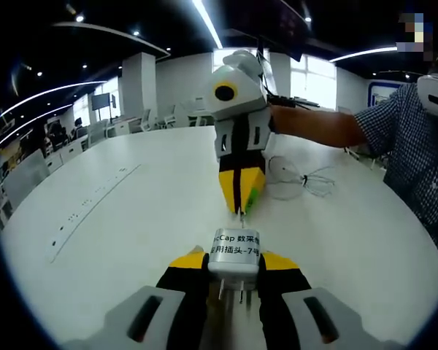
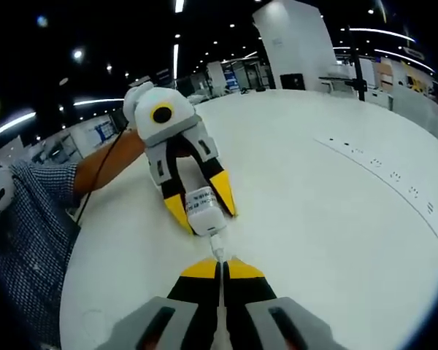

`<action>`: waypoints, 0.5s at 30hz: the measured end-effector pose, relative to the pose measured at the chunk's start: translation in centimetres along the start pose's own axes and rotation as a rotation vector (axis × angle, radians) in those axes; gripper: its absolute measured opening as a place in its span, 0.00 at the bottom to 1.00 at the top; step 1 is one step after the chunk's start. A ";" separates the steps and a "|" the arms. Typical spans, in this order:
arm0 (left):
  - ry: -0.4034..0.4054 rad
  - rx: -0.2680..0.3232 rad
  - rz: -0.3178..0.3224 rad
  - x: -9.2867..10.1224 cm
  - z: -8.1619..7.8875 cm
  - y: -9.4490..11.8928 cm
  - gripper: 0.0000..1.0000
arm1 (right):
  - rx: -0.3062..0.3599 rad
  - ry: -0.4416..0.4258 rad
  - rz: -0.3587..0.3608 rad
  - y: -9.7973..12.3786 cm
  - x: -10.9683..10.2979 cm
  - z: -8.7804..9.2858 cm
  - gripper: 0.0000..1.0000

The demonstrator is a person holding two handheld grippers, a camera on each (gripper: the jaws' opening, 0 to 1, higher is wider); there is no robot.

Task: Plug the desk Type‑C cable into the charger adapter.

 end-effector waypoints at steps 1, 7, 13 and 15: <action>0.000 0.001 0.000 0.0 0.0 0.0 0.26 | 0.002 -0.001 -0.002 -0.1 0.0 -0.1 0.04; 0.005 0.011 0.001 -0.1 0.1 0.0 0.26 | 0.004 -0.005 -0.010 -0.2 0.1 -0.2 0.04; 0.005 0.018 0.003 -0.2 0.1 0.0 0.26 | 0.007 -0.015 -0.015 -0.1 0.2 -0.1 0.04; 0.004 0.018 0.003 -0.2 0.0 -0.1 0.26 | 0.010 -0.023 -0.024 -0.1 0.2 0.0 0.04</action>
Point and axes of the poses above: the point that each gripper's makers call its tool centre point, and the gripper's own axes: y roughly backward along the fingers, x roughly to its right, z roughly out of its underside, the point moved 8 cm from there along y, roughly backward along the fingers, and after that the axes turned 2 degrees about z, right-handed, at the moved point
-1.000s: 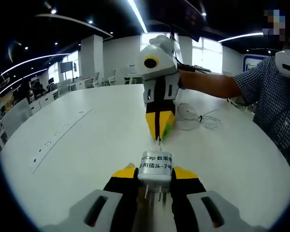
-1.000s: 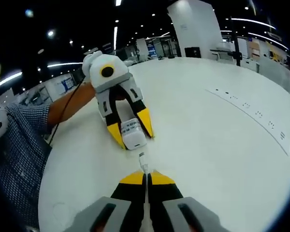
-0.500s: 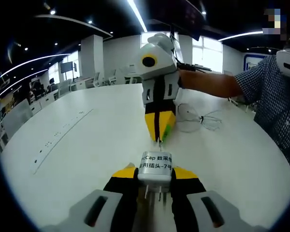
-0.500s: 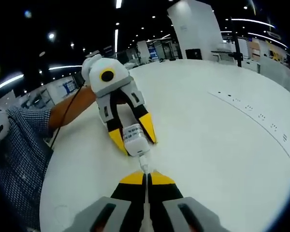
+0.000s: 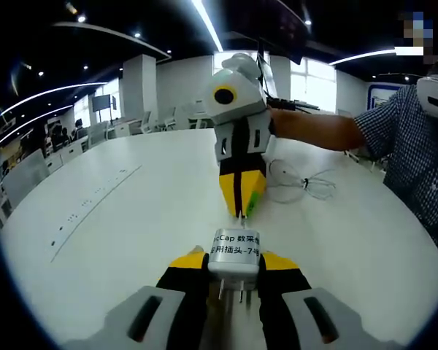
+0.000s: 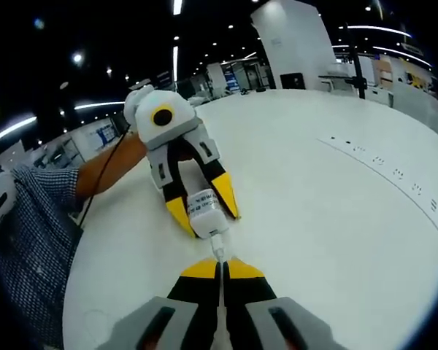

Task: Plug the desk Type‑C cable into the charger adapter.

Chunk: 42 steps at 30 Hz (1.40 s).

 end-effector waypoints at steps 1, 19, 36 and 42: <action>0.000 0.001 -0.001 0.0 0.0 0.0 0.26 | 0.002 -0.001 0.000 0.0 0.0 0.0 0.04; -0.002 0.006 0.002 -0.2 -0.2 -0.3 0.26 | 0.035 0.155 -0.005 -0.2 0.3 0.1 0.04; 0.000 0.010 0.004 -0.2 -0.1 -0.3 0.26 | 0.064 0.372 0.036 -0.5 -0.3 0.6 0.05; 0.000 0.017 0.003 -0.2 0.0 -0.3 0.26 | 0.085 0.363 0.042 -0.9 -0.3 0.5 0.06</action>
Point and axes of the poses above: the point that each gripper's makers call its tool centre point, and the gripper's own axes: y roughly backward along the fingers, x roughly to its right, z roughly out of its underside, the point moved 8 cm from there along y, roughly backward along the fingers, and after that the axes turned 2 degrees about z, right-handed, at the moved point
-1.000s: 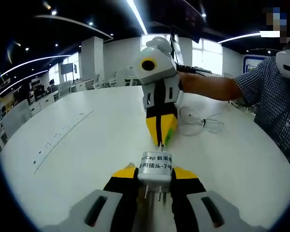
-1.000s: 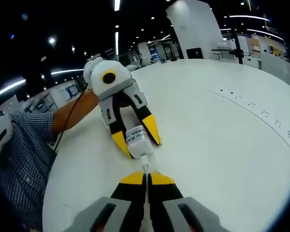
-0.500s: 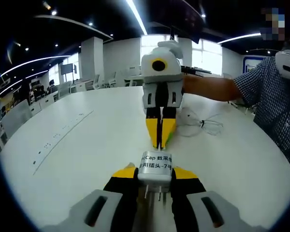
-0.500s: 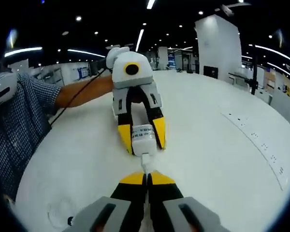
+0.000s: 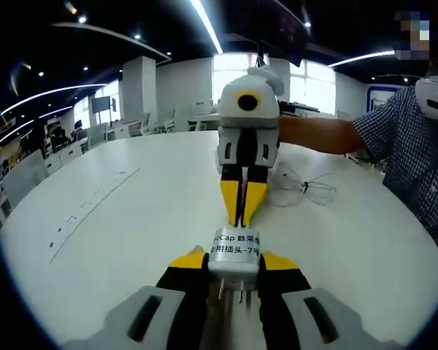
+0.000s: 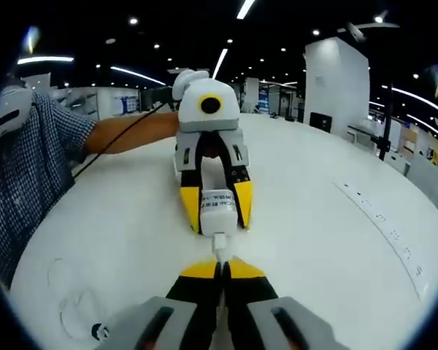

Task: Plug the desk Type‑C cable into the charger adapter.

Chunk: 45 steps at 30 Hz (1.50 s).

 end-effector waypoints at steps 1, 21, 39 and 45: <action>0.000 0.002 0.000 0.0 0.0 0.0 0.26 | 0.002 0.001 -0.001 -0.1 0.0 0.0 0.06; 0.001 0.005 0.004 -0.2 0.0 -0.1 0.26 | 0.012 -0.051 -0.027 -0.2 1.0 0.0 0.03; -0.011 0.012 0.018 -0.4 -0.3 -0.3 0.26 | 0.026 -0.064 -0.035 -0.5 1.2 0.0 0.03; -0.010 0.007 0.013 -0.3 -0.5 -0.3 0.26 | 0.031 -0.017 -0.025 -0.5 1.2 -0.1 0.04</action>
Point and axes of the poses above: the point that each gripper's makers call its tool centre point, and the gripper's own axes: y roughly backward along the fingers, x roughly to its right, z roughly out of its underside, the point moved 8 cm from there along y, roughly backward along the fingers, and after that the axes turned 2 degrees about z, right-handed, at the moved point
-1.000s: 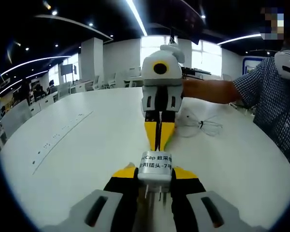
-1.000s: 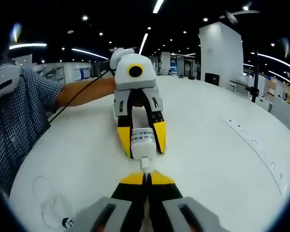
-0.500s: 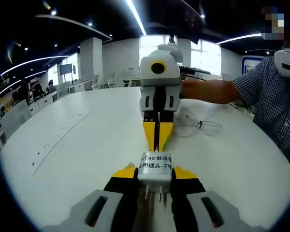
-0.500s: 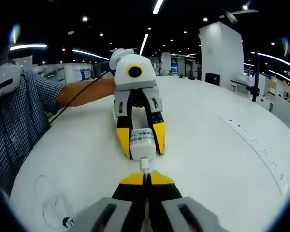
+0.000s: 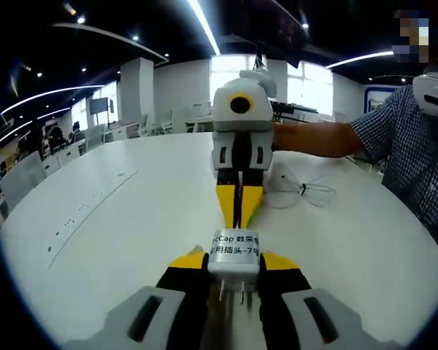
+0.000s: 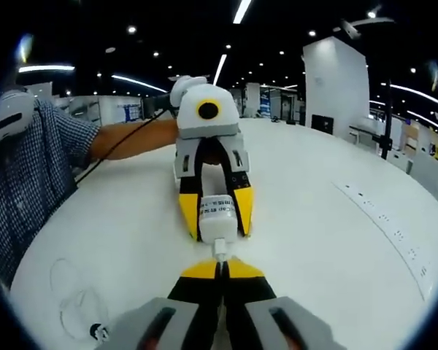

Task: Plug the desk Type‑C cable into the charger adapter.

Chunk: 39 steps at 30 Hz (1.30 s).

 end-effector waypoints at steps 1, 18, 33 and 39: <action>-0.001 -0.001 0.000 0.0 0.0 0.0 0.26 | -0.001 -0.001 0.001 0.0 0.0 0.0 0.04; -0.016 -0.005 -0.012 -0.1 0.1 -0.1 0.27 | -0.047 0.024 0.029 0.3 -0.1 -0.2 0.05; -0.016 -0.003 -0.006 -0.3 0.2 -0.1 0.27 | -0.015 -0.036 0.010 0.3 -0.1 0.1 0.06; 0.002 0.020 -0.007 -0.5 0.4 -0.3 0.27 | -0.019 -0.033 0.021 0.4 -0.1 0.1 0.06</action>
Point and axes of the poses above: the point that each gripper's makers call its tool centre point, and the gripper's own axes: y roughly backward along the fingers, x roughly to its right, z roughly out of its underside, the point moved 8 cm from there along y, roughly backward along the fingers, and after that the axes turned 2 degrees about z, right-handed, at the moved point
